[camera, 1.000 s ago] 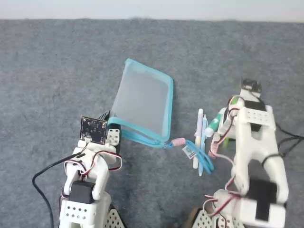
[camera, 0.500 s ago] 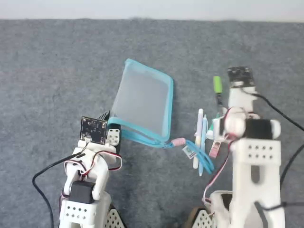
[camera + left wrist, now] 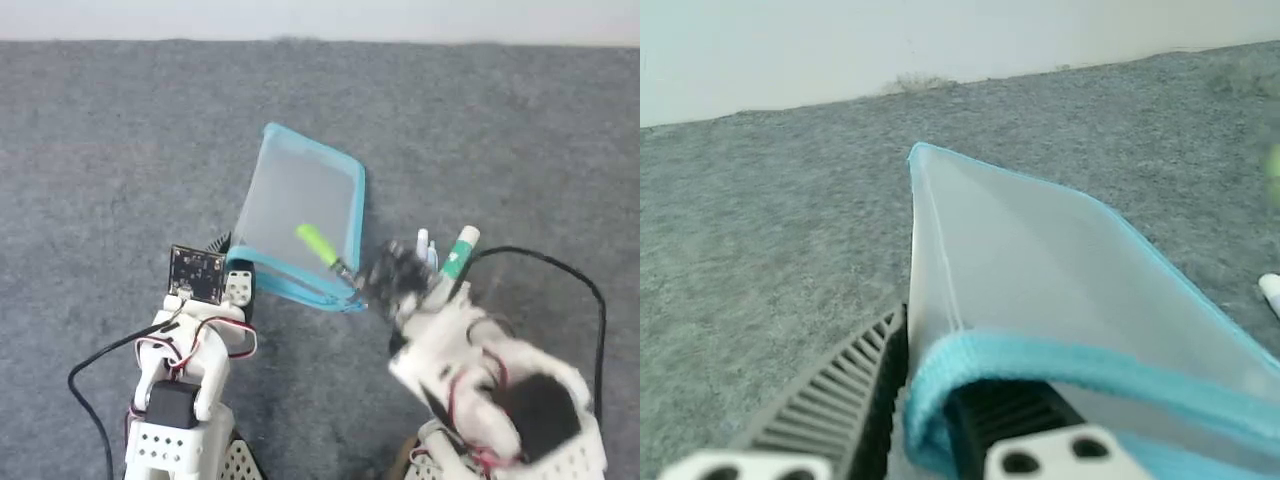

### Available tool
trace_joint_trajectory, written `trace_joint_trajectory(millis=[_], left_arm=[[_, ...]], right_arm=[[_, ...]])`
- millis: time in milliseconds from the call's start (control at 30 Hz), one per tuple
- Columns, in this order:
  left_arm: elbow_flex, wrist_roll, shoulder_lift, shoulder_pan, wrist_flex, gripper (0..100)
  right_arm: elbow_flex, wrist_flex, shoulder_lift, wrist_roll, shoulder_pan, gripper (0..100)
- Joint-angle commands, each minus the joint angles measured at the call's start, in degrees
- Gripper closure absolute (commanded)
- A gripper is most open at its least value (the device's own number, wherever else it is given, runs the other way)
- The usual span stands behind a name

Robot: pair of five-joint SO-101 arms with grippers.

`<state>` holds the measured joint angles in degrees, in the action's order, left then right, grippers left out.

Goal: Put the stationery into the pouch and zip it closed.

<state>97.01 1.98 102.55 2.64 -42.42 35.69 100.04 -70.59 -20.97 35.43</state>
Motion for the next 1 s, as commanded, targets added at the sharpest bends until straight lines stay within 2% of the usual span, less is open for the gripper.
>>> trace_joint_trajectory(millis=[0,133,467,733,967], left_arm=[[-0.31,0.70,-0.44,-4.57,4.75,99],[-0.31,0.79,-0.35,-9.49,5.80,99],[-0.40,0.79,-0.35,-9.41,5.80,99],[-0.40,0.79,-0.44,-9.23,5.54,99],[-0.40,0.35,-0.44,-0.70,2.02,99]], right_arm=[[-3.16,2.86,-0.48,-3.16,4.00,99.1],[-0.44,2.68,1.10,-5.27,5.76,99.1],[4.22,-5.93,11.74,-3.60,6.46,99.1],[4.04,-15.96,24.75,4.13,6.37,99.1],[-3.25,-19.38,31.60,10.46,5.05,99.1]])
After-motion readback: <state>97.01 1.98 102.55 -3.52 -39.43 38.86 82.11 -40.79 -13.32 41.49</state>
